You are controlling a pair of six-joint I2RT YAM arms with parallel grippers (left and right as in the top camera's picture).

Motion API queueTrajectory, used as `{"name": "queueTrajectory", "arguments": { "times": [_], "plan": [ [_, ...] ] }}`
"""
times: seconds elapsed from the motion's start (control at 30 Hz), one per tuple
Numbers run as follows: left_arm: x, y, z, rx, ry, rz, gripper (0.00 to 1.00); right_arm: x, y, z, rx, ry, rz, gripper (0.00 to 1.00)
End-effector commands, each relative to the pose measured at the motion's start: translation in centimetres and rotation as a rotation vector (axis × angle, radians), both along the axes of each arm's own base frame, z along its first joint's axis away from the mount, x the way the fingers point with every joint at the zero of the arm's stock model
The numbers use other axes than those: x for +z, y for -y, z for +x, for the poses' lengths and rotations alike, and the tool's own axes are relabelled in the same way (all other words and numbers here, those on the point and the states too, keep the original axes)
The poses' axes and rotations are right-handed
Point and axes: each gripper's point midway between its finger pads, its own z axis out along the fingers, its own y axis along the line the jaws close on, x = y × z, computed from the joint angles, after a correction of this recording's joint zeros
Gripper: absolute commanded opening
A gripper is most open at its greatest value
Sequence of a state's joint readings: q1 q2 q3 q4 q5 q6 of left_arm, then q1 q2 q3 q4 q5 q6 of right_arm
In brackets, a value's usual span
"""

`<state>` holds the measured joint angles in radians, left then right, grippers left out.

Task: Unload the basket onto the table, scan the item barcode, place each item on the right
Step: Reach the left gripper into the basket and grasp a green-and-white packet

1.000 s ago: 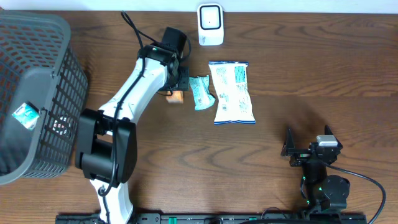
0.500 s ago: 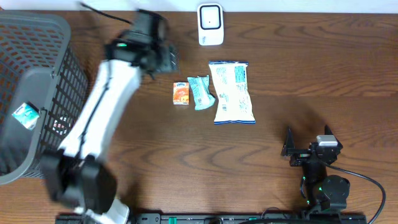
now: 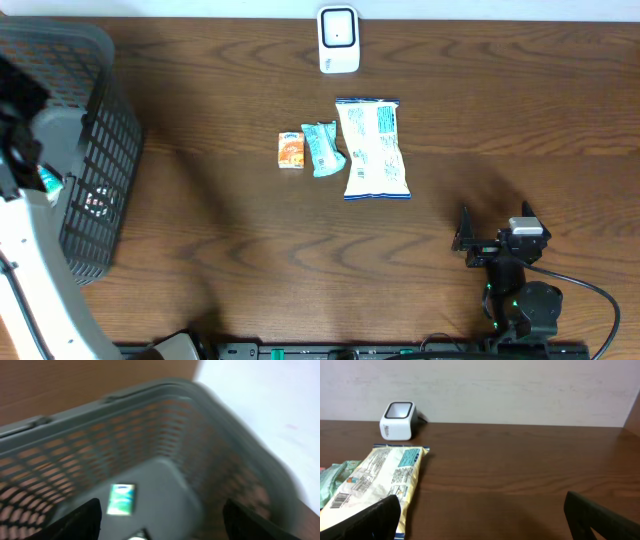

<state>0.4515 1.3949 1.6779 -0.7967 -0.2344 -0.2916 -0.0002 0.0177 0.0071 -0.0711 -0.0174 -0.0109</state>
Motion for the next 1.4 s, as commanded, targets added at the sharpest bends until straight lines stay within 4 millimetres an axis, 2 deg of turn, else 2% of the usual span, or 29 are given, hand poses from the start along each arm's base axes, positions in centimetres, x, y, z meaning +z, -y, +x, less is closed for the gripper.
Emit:
{"name": "queueTrajectory", "arguments": {
  "times": [0.0, 0.2, 0.23, 0.47, 0.7, 0.93, 1.03, 1.17, 1.3, 1.33, 1.37],
  "plan": [
    [-3.4, -4.4, -1.1, 0.145, -0.062, -0.054, 0.77, -0.1, -0.1, 0.0, -0.001, -0.004, 0.01, 0.99],
    [-9.2, -8.2, -0.9, 0.236, -0.208, -0.101, 0.77, -0.2, -0.1, 0.0, -0.001, -0.005, 0.01, 0.99],
    [-10.8, -8.7, -0.5, 0.241, -0.242, -0.119, 0.77, -0.2, -0.1, 0.0, -0.001, -0.005, 0.01, 0.99],
    [-18.8, -10.1, 1.4, 0.238, -0.396, -0.201, 0.77, -0.2, -0.1, 0.0, -0.001, -0.005, 0.01, 0.99],
    [-24.6, -10.9, 2.5, 0.237, -0.481, -0.247, 0.77, -0.2, -0.1, 0.0, -0.001, -0.005, 0.01, 0.99],
    [-30.2, -10.8, 2.4, 0.233, -0.583, -0.301, 0.77, -0.1, -0.1, 0.0, -0.001, -0.004, 0.01, 0.99],
    [-31.4, -10.7, 2.2, 0.232, -0.608, -0.315, 0.75, -0.2, -0.1, 0.0, -0.001, -0.005, 0.01, 0.99],
    [-32.7, -10.4, 1.7, 0.231, -0.645, -0.334, 0.68, -0.1, -0.1, 0.0, -0.001, -0.004, 0.01, 0.99],
    [-33.0, -10.3, 1.6, 0.23, -0.647, -0.335, 0.61, -0.2, -0.1, 0.0, -0.001, -0.005, 0.01, 0.99],
    [-33.0, -10.3, 1.7, 0.23, -0.646, -0.335, 0.58, -0.1, -0.1, 0.0, -0.001, -0.004, 0.01, 0.99],
    [-33.0, -10.3, 1.6, 0.23, -0.647, -0.335, 0.48, -0.2, -0.1, 0.0, -0.001, -0.005, 0.01, 0.99]
  ]
}}
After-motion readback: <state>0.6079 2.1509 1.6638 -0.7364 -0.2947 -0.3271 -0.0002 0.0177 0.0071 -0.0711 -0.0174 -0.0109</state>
